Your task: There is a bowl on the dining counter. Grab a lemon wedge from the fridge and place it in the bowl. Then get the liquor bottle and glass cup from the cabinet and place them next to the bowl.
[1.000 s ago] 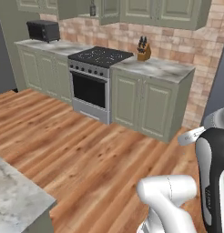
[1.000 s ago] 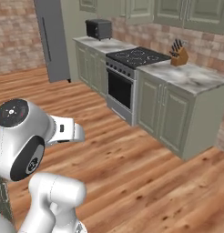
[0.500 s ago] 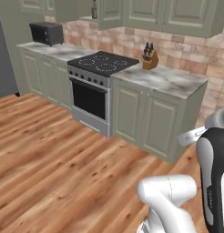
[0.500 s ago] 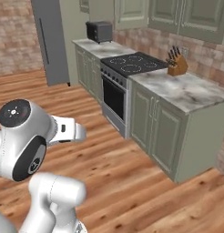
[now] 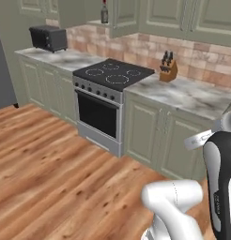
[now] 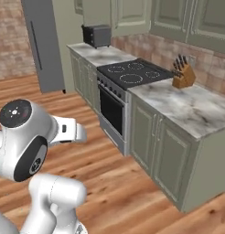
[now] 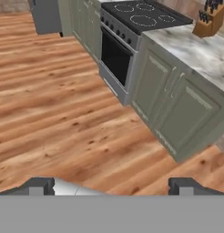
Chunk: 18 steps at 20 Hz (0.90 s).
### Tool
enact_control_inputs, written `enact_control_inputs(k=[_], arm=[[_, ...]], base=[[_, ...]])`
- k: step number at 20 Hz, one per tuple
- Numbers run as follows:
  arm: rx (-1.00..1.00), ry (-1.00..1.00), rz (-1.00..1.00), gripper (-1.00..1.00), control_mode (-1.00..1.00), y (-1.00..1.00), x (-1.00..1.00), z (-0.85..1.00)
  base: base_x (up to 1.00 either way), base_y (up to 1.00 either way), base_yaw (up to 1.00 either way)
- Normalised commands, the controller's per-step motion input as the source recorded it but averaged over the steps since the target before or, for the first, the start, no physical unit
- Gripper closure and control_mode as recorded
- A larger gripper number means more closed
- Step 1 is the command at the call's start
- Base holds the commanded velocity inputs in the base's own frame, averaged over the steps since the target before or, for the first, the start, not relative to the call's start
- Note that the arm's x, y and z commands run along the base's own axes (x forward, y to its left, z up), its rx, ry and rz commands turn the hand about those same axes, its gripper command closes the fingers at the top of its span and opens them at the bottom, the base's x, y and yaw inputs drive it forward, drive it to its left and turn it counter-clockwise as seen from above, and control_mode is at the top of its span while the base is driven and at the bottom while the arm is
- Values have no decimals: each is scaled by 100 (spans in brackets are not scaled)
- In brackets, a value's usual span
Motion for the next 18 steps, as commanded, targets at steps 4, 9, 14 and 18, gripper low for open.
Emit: enact_control_inputs(k=[4, 9, 14, 18], arm=[[0, 0, 0, -100, 100, 0, 0, 0], [0, 0, 0, -100, 100, 0, 0, 0], [0, 0, 0, -100, 100, 0, 0, 0], [0, 0, 0, -100, 100, 0, 0, 0]], base=[[100, 40, -13], [97, 56, -23], [89, 62, -31], [85, 64, -38]])
